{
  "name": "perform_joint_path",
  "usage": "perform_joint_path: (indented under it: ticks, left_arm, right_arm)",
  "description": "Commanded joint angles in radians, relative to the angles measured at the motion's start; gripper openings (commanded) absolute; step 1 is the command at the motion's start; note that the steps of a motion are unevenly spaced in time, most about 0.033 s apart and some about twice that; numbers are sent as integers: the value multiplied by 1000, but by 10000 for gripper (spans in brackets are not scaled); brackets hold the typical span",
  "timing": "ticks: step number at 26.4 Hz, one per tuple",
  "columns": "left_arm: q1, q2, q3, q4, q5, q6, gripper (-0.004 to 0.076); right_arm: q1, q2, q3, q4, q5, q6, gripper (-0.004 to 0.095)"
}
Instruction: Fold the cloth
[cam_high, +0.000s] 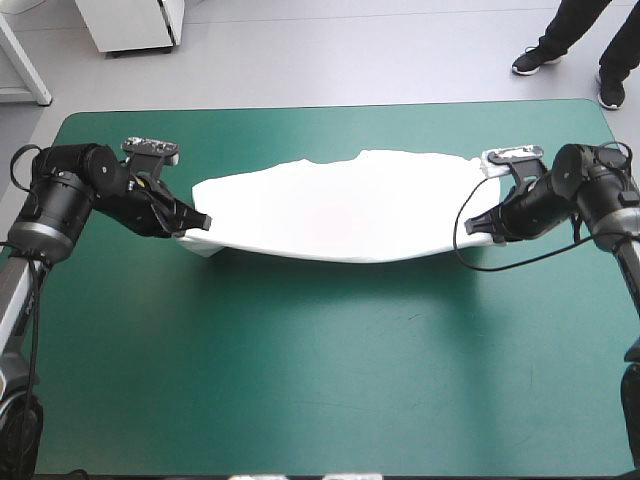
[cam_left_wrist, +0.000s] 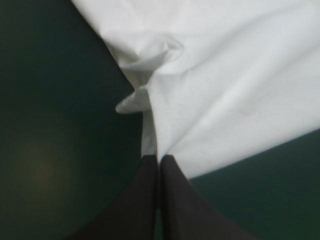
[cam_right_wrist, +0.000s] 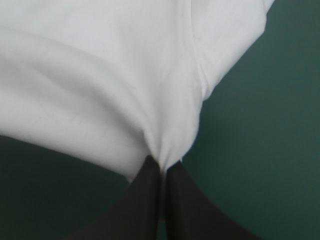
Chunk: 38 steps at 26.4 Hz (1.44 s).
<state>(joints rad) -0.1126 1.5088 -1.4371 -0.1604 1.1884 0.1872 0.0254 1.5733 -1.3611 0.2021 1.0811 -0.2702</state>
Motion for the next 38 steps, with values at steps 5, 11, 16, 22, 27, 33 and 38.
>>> perform_joint_path:
  ticks: [5,11,16,22,27,33,38]
  left_arm:
    - [1,-141,173,-14,8,3,-9]
    - [1,-221,354,-11,9,7,-9]
    - [1,-229,382,-6,64,9,6]
    - [1,-231,382,-6,79,11,134]
    - [1,-261,371,-10,80,15,237]
    - [1,-281,239,-74,-33,15,327]
    - [1,-281,136,-168,-165,69,340]
  right_arm:
    - [-9,-169,232,5,-61,-12,-13]
    - [-9,-219,348,3,-76,-12,-13]
    - [-9,-220,353,6,-68,-12,11]
    - [-9,-248,353,10,-10,-12,215]
    - [-9,-303,344,-20,-33,19,368]
    - [-11,-291,257,-139,-131,117,380]
    - [-11,-188,124,-139,-194,117,380]
